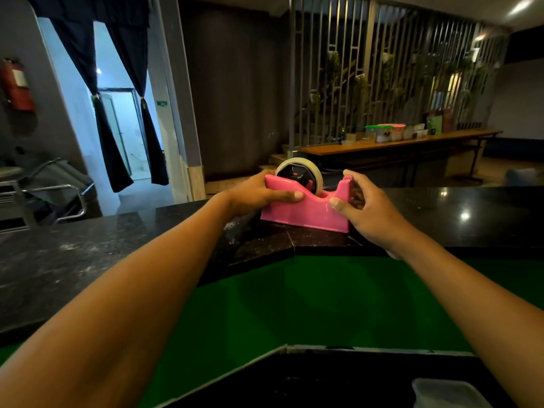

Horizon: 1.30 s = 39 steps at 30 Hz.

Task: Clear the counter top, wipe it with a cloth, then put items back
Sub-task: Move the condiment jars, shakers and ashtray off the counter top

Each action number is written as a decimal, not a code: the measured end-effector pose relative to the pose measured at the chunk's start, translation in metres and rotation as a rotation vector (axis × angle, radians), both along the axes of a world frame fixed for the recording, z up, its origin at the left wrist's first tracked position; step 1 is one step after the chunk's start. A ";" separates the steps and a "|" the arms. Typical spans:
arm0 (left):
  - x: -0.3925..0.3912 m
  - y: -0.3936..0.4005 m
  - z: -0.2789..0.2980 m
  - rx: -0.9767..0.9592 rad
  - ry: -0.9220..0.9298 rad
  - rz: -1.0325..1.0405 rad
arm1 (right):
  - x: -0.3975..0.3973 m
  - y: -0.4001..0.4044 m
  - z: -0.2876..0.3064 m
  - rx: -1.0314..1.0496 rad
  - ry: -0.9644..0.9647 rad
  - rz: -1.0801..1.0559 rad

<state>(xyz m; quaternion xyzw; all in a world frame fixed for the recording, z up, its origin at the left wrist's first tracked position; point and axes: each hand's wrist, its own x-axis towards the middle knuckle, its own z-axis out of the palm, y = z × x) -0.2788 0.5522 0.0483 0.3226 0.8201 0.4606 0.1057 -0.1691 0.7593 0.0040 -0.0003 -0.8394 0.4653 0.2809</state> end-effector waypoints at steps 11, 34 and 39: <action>0.058 -0.056 -0.004 0.048 0.118 0.165 | 0.032 -0.028 0.012 -0.002 0.001 0.195; 0.364 -0.446 -0.155 0.100 0.254 0.803 | 0.164 -0.390 -0.080 0.331 -0.218 0.969; 0.407 -0.515 -0.233 0.056 0.119 0.879 | 0.181 -0.466 -0.150 0.462 -0.369 1.037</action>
